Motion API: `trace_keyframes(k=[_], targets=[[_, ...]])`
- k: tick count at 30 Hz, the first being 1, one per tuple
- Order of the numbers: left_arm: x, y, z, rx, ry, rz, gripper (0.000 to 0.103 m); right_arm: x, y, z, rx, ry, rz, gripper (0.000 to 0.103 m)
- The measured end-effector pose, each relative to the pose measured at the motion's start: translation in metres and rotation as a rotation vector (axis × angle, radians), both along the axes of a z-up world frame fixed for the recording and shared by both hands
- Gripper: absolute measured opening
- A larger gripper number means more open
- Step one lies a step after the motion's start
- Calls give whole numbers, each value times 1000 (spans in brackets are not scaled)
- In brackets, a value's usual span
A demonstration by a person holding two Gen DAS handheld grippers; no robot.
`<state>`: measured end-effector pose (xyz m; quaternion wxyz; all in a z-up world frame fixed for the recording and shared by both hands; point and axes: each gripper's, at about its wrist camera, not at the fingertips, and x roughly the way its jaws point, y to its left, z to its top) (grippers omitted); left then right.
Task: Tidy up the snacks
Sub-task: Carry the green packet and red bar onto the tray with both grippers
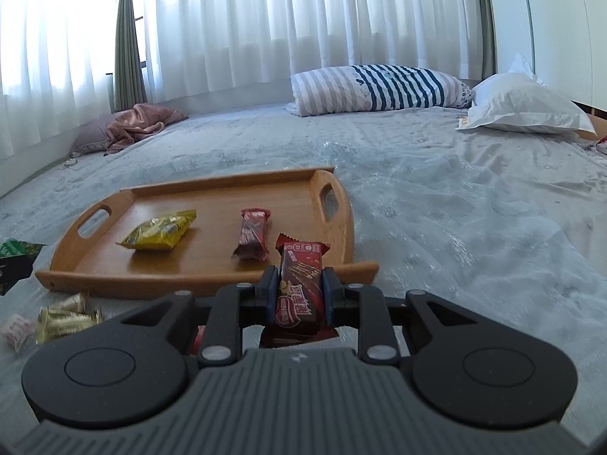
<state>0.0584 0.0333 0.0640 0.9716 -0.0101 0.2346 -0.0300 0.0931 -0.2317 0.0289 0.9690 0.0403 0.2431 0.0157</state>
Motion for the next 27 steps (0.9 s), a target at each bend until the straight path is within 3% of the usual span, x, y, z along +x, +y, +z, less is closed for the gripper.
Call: trace_keyframes(k=[9, 15, 27], targets=[[72, 1, -1, -51, 37, 35, 33, 60, 6, 3, 26, 42, 11, 29], [112, 1, -8, -81, 81, 52, 33, 88, 13, -1, -26, 61, 25, 29], [159, 0, -28, -82, 131, 93, 33, 121, 18, -15, -44, 113, 23, 29]])
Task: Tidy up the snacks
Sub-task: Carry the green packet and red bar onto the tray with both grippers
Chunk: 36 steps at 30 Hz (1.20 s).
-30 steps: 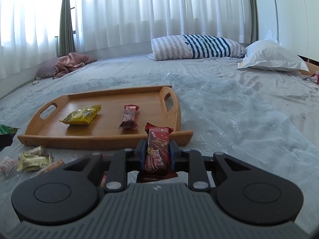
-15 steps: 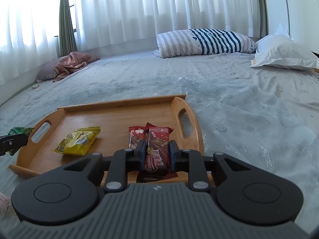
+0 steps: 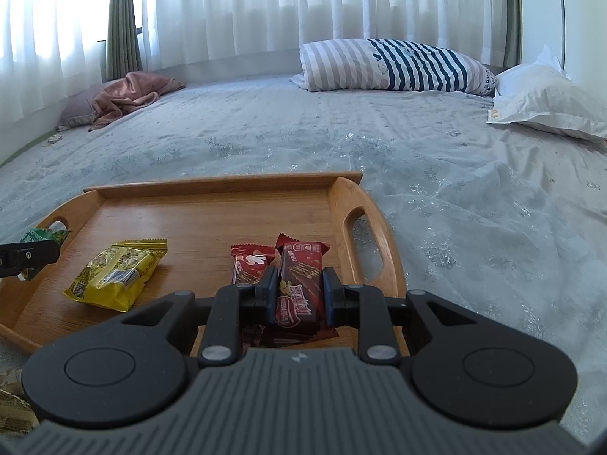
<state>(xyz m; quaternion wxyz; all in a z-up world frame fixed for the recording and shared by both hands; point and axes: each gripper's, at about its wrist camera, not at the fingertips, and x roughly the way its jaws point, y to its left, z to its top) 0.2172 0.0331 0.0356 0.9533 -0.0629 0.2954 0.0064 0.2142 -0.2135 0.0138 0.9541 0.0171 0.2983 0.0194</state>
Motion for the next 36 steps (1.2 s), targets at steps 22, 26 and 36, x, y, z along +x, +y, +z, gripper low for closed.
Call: trace_keyframes(k=[22, 26, 36], targets=[[26, -8, -22, 6, 49, 9, 33, 17, 2, -13, 14, 44, 3, 29], [26, -9, -25, 10, 54, 8, 33, 16, 2, -14, 14, 42, 4, 30], [27, -13, -26, 30, 52, 2, 34, 16, 3, -14, 17, 43, 5, 30]])
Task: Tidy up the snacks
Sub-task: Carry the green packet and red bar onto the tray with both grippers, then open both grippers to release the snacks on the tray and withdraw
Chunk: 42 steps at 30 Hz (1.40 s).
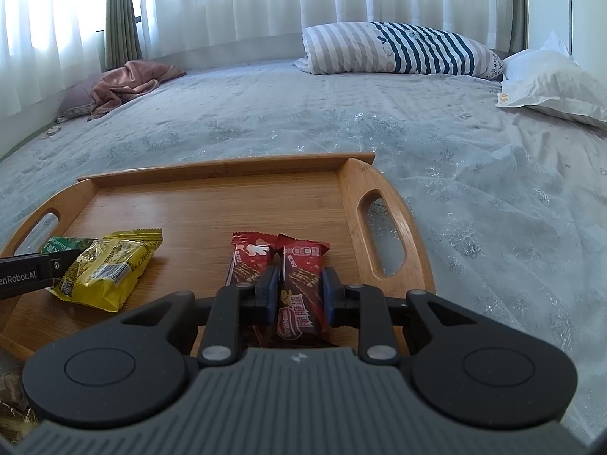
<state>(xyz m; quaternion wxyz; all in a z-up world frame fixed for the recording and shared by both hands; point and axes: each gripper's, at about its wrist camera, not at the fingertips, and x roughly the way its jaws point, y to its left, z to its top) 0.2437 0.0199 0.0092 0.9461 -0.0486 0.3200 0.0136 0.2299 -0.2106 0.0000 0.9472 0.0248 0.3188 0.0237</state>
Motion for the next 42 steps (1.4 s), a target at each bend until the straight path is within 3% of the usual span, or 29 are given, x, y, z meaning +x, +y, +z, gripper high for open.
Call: trace_keyframes(k=[3, 9, 11, 13, 16, 23, 33, 42], targets=[[0, -1, 0, 2, 0, -1, 34, 0, 0, 0, 2, 1, 0, 30], [-5, -2, 1, 5, -8, 0, 56, -3, 1, 1, 4, 0, 0, 33], [-9, -2, 3, 11, -15, 7, 73, -5, 0, 3, 3, 0, -5, 51], [-17, -1, 7, 16, -36, 0, 88, -7, -1, 6, 1, -1, -6, 53], [-29, -2, 13, 28, -57, -34, 90, -13, -2, 10, -3, -7, 4, 64], [-52, -8, 24, 53, -80, -92, 93, -30, 0, 21, -19, -41, 21, 70], [-86, -3, 31, 20, -89, -120, 98, -56, 4, 32, -42, -66, 56, 77], [-118, 8, 31, 0, -90, -140, 99, -87, 4, 38, -7, -79, 80, 91]])
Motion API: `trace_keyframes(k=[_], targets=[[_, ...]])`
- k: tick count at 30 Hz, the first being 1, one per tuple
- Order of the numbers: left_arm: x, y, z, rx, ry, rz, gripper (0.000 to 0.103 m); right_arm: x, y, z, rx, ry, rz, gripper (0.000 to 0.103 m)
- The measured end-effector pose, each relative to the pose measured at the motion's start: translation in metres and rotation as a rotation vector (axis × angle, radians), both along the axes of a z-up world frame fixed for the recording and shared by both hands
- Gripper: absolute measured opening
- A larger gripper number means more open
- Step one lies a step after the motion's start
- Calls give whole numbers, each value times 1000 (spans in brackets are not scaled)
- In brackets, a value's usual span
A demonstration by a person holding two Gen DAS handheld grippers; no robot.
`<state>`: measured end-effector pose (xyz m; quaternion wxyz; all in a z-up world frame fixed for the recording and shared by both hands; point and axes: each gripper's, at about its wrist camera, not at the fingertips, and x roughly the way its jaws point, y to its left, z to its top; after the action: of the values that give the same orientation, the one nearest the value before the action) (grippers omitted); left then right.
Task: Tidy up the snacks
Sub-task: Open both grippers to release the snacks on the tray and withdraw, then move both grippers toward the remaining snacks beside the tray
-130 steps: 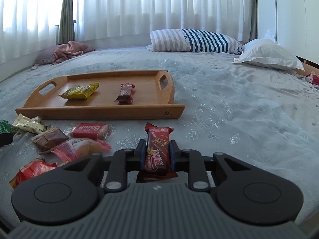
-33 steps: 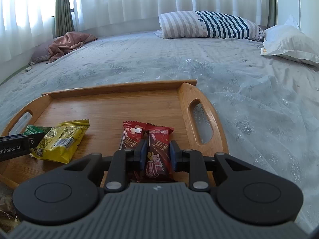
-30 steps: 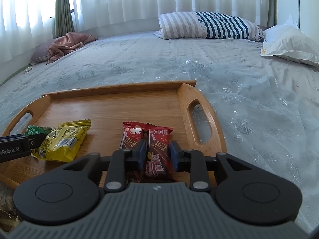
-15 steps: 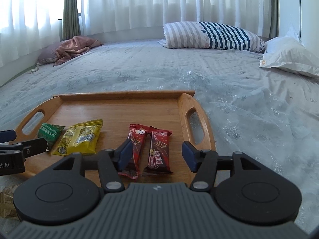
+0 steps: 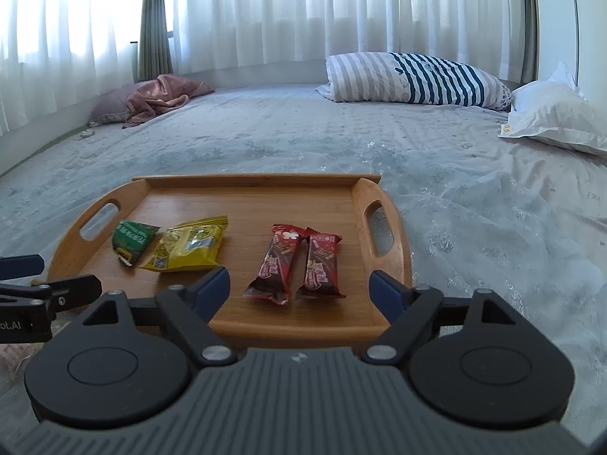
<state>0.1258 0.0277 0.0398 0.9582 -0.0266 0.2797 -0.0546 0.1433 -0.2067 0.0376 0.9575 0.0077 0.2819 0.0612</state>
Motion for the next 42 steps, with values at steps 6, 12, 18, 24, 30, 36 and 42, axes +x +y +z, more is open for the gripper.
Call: trace_keyframes(k=[6, 12, 18, 24, 30, 36, 42], targets=[[-22, 10, -2, -7, -5, 8, 100, -23, -1, -2, 31, 2, 27, 97], [-41, 19, -11, 2, 6, 7, 101, -43, -1, -8, 48, 9, 59, 102], [-53, 27, -22, -5, 34, 9, 101, -57, 1, -17, 85, 39, 126, 103], [-63, 29, -28, 20, 31, 5, 101, -66, 2, -26, 108, 79, 146, 103], [-78, 31, -24, 23, 8, 25, 101, -70, 0, -33, 121, 111, 146, 103], [-85, 45, -24, 38, 6, 80, 101, -72, 1, -37, 107, 118, 148, 103], [-82, 52, -32, 15, 47, 90, 94, -72, 6, -39, 93, 116, 152, 103]])
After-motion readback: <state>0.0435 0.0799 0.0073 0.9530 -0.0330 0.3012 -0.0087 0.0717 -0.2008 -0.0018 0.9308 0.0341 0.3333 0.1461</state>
